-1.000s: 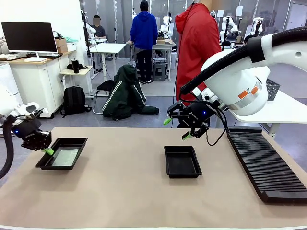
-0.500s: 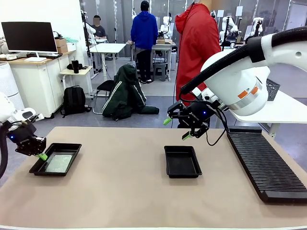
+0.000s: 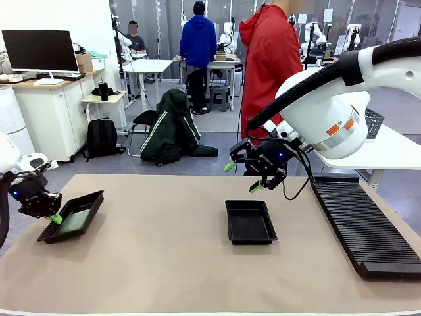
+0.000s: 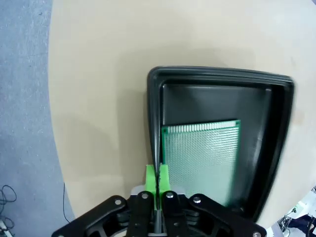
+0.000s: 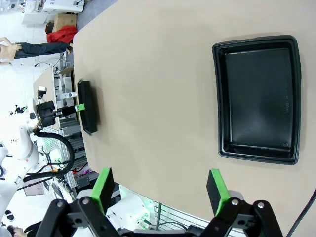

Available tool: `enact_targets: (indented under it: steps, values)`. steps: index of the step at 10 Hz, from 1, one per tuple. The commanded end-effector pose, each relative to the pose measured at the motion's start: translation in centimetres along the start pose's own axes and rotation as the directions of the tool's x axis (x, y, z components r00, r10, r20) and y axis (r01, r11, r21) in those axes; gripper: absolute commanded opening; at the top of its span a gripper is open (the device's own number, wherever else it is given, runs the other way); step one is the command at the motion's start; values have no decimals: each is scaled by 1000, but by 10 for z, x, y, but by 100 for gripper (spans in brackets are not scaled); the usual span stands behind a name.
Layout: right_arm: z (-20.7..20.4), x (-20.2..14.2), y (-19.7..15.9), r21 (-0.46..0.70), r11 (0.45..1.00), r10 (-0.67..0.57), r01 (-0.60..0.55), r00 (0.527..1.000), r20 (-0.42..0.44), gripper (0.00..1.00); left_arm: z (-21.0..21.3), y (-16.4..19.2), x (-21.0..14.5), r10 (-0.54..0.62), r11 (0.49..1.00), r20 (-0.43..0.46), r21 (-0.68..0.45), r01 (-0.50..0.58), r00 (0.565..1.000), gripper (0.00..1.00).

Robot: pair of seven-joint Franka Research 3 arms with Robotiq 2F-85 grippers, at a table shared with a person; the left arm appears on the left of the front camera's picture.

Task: Inspect and transfer BCBs to ESD trays.
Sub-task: Pick up the ESD tray and place it on the left side of the table.

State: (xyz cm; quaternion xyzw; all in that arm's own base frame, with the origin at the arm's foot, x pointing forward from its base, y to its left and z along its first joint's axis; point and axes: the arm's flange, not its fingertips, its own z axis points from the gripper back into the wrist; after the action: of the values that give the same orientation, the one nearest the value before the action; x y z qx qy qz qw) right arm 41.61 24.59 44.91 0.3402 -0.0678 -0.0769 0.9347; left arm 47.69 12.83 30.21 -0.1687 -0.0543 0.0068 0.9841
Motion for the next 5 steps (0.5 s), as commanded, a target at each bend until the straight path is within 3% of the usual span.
enact_targets:
  steps: [1,5]
  values:
    - [0,0,1,-15,1000,-2,2,1000,0,100,0,0,1,0,1000,-6,-5,0,1000,3]
    - [0,0,1,-15,1000,-2,2,1000,0,100,0,0,1,0,1000,-6,-5,0,1000,3]
